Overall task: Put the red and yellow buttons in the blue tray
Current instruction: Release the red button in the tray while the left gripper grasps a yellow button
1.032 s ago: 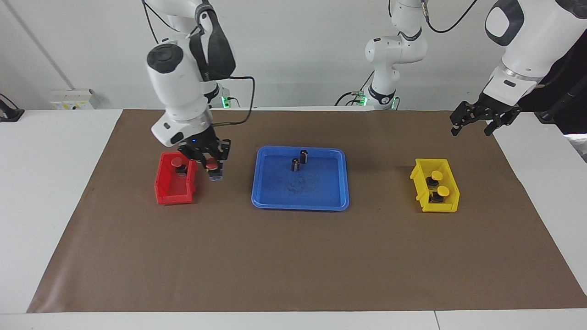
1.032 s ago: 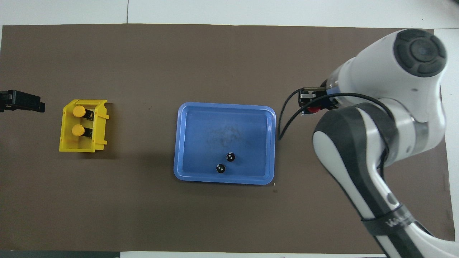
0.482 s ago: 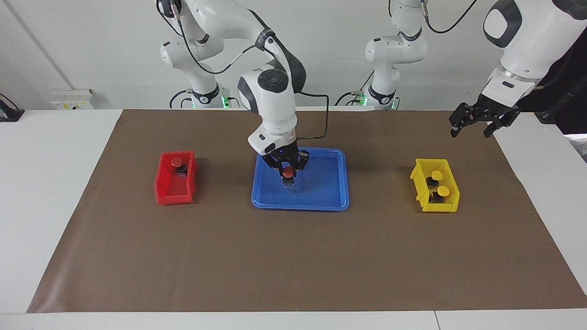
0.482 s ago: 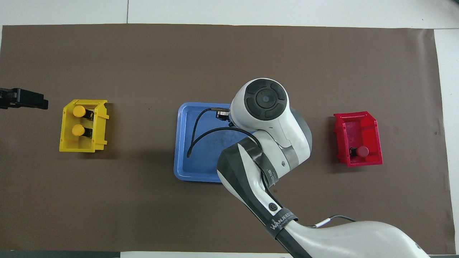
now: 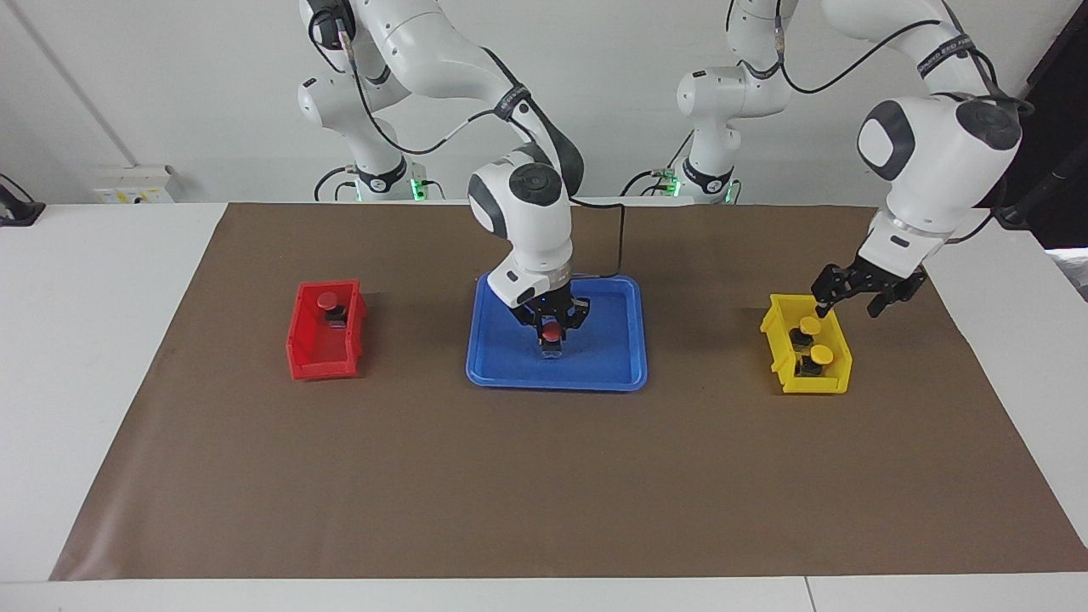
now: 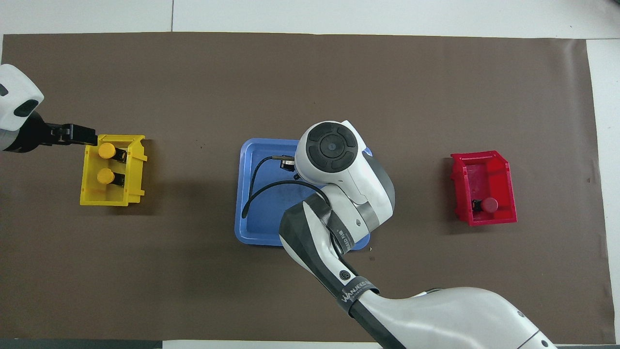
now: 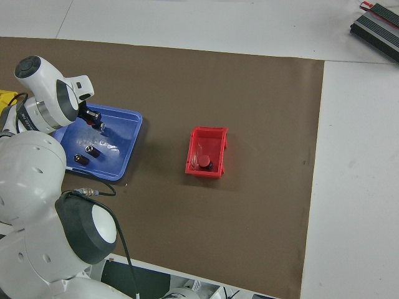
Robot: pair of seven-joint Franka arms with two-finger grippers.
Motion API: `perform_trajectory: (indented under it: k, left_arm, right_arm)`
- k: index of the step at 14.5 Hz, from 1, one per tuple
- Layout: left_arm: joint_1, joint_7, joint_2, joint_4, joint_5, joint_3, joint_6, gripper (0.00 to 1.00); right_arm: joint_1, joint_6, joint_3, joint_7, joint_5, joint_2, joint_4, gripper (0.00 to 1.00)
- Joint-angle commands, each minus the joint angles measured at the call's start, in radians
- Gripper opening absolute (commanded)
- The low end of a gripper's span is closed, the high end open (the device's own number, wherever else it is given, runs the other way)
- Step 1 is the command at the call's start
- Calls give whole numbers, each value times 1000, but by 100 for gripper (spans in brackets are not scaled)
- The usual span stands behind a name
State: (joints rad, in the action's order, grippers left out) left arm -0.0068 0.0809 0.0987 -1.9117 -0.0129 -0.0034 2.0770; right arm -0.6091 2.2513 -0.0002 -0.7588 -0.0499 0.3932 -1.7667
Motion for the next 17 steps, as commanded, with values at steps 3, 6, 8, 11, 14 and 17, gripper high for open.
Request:
perform_trajectory:
  k: [3, 6, 8, 11, 14, 17]
  left_arm:
    - [13, 13, 58, -27, -2, -3, 109, 80]
    - [24, 14, 76, -59, -2, -3, 135, 79]
    - [25, 14, 66, -90, -2, -3, 143, 78]
    - [25, 13, 49, -139, -2, -3, 159, 78]
    - [24, 10, 42, -156, -2, -4, 178, 77]
    - [19, 10, 41, -167, -2, -4, 184, 68]
  right_arm:
    - [11, -34, -12, -10, 19, -30, 25, 90]
    - [110, -153, -14, 59, 103, -150, 35, 98]
    - [199, -257, -12, 219, 104, -249, -17, 98]
    - [325, -279, -12, 413, 91, -458, -236, 98]
    - [466, -245, -14, 672, 81, -609, -433, 97]
    - [606, -116, -17, 907, -27, -671, -594, 92]
